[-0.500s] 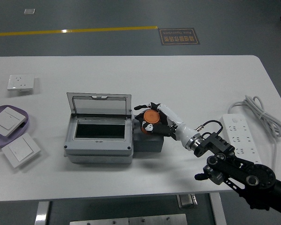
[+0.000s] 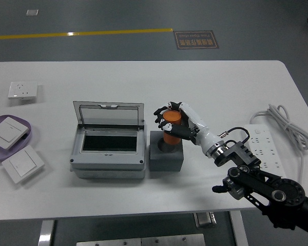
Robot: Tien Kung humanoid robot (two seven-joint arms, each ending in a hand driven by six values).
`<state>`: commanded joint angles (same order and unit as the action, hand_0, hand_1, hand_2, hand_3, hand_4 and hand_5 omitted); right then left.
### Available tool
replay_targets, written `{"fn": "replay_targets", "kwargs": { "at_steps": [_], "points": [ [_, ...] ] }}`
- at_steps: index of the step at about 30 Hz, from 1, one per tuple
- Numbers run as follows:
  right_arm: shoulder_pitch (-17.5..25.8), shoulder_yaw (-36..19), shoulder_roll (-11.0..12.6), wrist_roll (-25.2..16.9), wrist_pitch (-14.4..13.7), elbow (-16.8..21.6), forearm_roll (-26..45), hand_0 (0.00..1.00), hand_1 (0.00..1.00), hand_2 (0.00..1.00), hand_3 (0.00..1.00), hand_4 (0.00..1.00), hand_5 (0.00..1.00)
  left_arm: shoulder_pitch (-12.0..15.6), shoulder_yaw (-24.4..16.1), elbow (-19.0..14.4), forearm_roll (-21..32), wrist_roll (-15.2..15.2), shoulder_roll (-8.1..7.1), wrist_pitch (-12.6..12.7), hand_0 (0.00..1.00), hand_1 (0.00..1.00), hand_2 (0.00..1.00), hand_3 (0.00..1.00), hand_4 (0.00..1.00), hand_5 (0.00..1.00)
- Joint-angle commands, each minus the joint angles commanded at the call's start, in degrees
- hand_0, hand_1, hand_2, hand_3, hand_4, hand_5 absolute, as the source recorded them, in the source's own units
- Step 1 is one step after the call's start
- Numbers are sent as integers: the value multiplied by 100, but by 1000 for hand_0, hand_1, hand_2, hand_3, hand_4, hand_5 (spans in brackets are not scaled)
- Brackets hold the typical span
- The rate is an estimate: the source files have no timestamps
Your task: Pick up the cylinder from the cube,place it in the box,flap close box
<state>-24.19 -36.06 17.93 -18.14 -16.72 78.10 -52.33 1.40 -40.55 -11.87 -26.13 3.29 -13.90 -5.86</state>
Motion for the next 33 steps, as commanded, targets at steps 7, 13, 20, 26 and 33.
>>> {"fn": "replay_targets", "kwargs": {
  "at_steps": [7, 13, 20, 26, 33],
  "points": [
    [-168, 24, 77, 172, -44, 865, 171, 353, 283, 237, 185, 2, 2, 3, 53, 9, 61, -1, 0, 4, 675, 684, 669, 696, 693, 242],
    [-787, 567, -100, 529, 165, 1475, 368, 343, 277, 234, 181, 2, 2, -2, 397, 42, 382, -5, -16, 16, 675, 684, 670, 696, 695, 248],
    [-1570, 1138, -468, 995, 408, 1335, 573, 260, 252, 230, 178, 2, 2, 10, 1325, 134, 1297, -25, -66, 78, 675, 684, 670, 695, 694, 245],
    [-1968, 1546, -766, 1581, 697, 906, -52, 211, 241, 234, 181, 2, 2, 0, 2009, 154, 1962, -10, -95, 112, 675, 684, 671, 696, 697, 251],
    [-2057, 1475, -953, 2507, 1052, 716, -1583, 247, 270, 251, 204, 2, 2, -44, 2098, 156, 2035, -2, -103, 105, 675, 684, 671, 696, 698, 260]
  ]
}}
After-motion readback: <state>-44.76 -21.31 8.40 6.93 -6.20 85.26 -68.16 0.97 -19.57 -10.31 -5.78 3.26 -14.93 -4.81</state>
